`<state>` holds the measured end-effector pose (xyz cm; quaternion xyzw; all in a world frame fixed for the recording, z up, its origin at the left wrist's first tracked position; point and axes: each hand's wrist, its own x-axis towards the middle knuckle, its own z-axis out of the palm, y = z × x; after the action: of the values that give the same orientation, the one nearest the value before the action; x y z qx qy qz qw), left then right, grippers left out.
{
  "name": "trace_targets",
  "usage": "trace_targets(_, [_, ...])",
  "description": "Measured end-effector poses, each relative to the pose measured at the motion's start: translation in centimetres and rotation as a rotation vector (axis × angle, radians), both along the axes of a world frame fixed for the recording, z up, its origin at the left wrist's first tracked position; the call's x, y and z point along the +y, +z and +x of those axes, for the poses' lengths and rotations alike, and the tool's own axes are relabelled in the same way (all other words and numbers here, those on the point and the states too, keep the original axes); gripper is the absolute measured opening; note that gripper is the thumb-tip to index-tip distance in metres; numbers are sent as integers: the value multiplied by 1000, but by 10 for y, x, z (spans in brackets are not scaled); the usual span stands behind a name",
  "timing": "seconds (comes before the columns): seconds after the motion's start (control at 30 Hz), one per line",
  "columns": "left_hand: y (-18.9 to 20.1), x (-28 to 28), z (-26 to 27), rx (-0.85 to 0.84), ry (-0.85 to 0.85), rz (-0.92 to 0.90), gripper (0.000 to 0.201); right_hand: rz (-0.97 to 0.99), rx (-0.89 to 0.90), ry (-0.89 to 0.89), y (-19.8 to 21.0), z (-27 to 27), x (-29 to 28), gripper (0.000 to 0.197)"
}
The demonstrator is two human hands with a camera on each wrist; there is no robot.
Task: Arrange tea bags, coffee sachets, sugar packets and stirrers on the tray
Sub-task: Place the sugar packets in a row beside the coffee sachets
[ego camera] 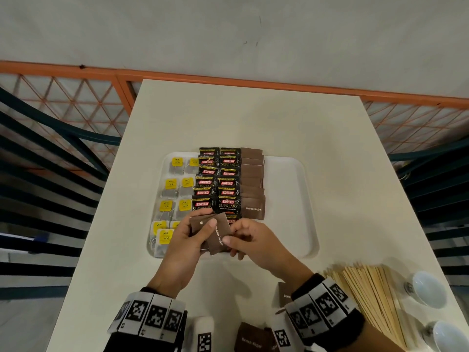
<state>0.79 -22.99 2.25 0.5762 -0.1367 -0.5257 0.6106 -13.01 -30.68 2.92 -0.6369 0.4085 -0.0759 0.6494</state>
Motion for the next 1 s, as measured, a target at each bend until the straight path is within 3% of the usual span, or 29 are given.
trace_targets(0.23, [0, 6, 3, 47, -4, -11, 22, -9, -40, -129, 3, -9, -4, 19])
trace_targets(0.4, [2, 5, -1, 1, -62, 7, 27, -49, -63, -218, 8, -14, -7, 18])
trace_targets(0.53, [0, 3, -6, -16, -70, 22, 28, 110, -210, -303, 2, -17, -5, 23])
trace_targets(0.67, [-3, 4, -6, -2, -53, 68, 27, 167, -223, -388, -11, -26, -7, 18])
trace_targets(0.8, [-5, 11, 0, 41, -33, 99, 25, 151, -146, -568, -30, -41, -23, 16])
trace_targets(1.0, [-5, 13, 4, 56, -62, 107, 31, -69, 89, -583, -46, -41, -47, 22])
